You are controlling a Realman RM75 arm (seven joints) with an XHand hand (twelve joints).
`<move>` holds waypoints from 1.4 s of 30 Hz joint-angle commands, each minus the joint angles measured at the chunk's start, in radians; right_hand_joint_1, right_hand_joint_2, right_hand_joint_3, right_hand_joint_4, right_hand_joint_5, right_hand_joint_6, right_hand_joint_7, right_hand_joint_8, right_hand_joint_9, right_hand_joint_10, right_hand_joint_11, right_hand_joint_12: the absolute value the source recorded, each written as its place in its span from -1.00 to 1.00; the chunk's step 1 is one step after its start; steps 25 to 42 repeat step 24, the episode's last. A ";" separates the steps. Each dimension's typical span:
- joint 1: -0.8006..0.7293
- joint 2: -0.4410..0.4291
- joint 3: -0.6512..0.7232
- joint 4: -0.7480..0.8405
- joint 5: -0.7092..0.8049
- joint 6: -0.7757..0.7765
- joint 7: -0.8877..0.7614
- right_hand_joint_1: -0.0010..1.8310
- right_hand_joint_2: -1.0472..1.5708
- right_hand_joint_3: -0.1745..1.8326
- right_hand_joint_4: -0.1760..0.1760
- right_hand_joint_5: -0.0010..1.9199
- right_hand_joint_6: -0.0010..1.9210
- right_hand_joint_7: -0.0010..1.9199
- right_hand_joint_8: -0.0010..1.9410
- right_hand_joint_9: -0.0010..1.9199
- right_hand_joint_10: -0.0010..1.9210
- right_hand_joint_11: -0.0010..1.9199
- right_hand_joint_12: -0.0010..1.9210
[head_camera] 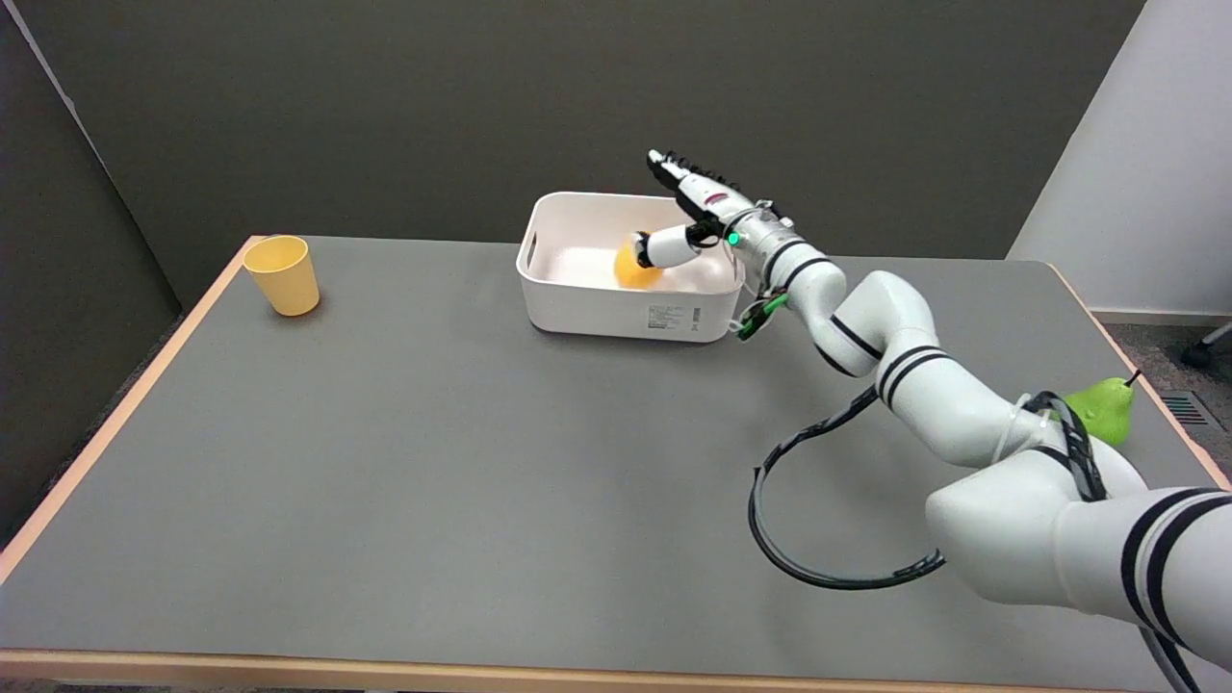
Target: Place the lemon into white box.
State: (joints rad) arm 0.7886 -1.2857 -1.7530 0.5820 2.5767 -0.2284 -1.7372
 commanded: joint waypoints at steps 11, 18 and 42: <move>-0.374 0.056 0.394 0.359 0.002 -0.526 0.615 -0.55 0.26 -0.11 -0.08 -1.00 -1.00 -1.00 -1.00 -1.00 -1.00 -1.00 -0.99; -0.561 0.109 0.665 0.424 0.002 -0.653 0.936 -0.61 0.29 -0.10 -0.09 -1.00 -1.00 -1.00 -1.00 -1.00 -1.00 -1.00 -0.97; -0.683 0.142 0.798 0.347 0.002 -0.712 1.132 -0.62 0.32 -0.14 -0.04 -1.00 -1.00 -1.00 -1.00 -1.00 -1.00 -1.00 -1.00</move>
